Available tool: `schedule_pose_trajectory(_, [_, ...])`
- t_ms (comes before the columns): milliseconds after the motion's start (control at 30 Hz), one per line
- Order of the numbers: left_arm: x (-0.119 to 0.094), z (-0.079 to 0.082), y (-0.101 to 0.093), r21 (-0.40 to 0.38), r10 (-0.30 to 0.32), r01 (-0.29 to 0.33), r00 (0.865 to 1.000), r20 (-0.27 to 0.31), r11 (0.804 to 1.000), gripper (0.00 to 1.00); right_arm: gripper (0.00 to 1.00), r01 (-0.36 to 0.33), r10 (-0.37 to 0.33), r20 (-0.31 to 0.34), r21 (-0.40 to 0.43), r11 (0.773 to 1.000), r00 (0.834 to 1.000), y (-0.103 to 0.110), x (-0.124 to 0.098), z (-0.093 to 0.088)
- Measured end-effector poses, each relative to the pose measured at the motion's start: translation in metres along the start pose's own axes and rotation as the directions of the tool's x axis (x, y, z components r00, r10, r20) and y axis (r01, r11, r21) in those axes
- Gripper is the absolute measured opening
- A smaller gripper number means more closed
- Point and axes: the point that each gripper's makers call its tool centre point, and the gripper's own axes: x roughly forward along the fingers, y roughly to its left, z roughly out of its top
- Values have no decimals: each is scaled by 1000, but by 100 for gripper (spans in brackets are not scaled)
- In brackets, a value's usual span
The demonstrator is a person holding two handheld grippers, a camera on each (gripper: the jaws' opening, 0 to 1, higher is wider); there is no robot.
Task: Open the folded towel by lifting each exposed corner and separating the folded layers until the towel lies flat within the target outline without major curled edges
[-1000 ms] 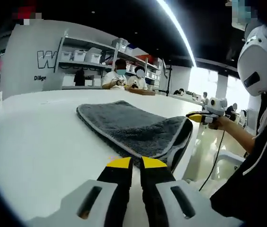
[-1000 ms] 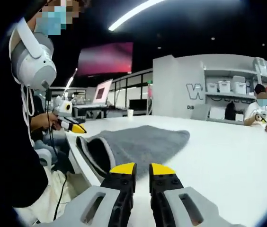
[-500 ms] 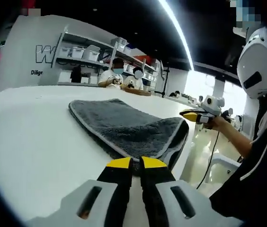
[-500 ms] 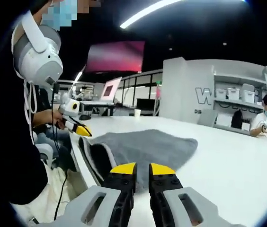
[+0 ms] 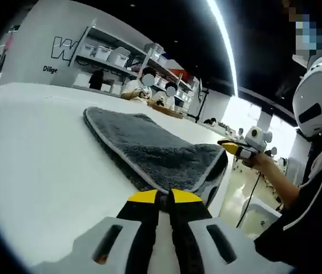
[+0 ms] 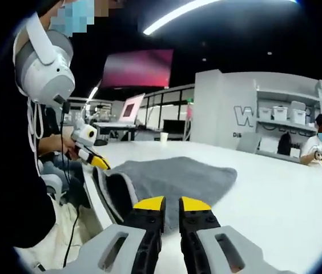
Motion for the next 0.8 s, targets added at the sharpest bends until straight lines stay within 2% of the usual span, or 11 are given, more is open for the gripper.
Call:
schedule_pose_trajectory(100, [-1, -1, 0, -38, 2, -2, 1000, -2, 999, 11, 4, -1, 1, -3, -2, 1000, 1000, -1, 0, 0])
schedule_pose_trajectory(167, [0, 1, -4, -124, -27, 30, 999, 22, 992, 16, 4, -6, 6, 0, -7, 1000, 1000, 0, 2, 1])
schedule_pose_trajectory(200, [1, 2, -5, -132, -37, 40, 999, 29, 990, 18, 4, -7, 7, 2, -9, 1000, 1000, 0, 4, 2])
schedule_pose_trajectory(433, [5, 0, -3, -118, -22, 23, 1000, 6, 993, 16, 4, -23, 23, -6, -39, 999, 1000, 4, 11, 6])
schedule_pose_trajectory(800, [8, 2, -3, -102, -11, 12, 1000, 6, 995, 14, 3, -33, 33, 9, -61, 998, 999, 8, 16, 16])
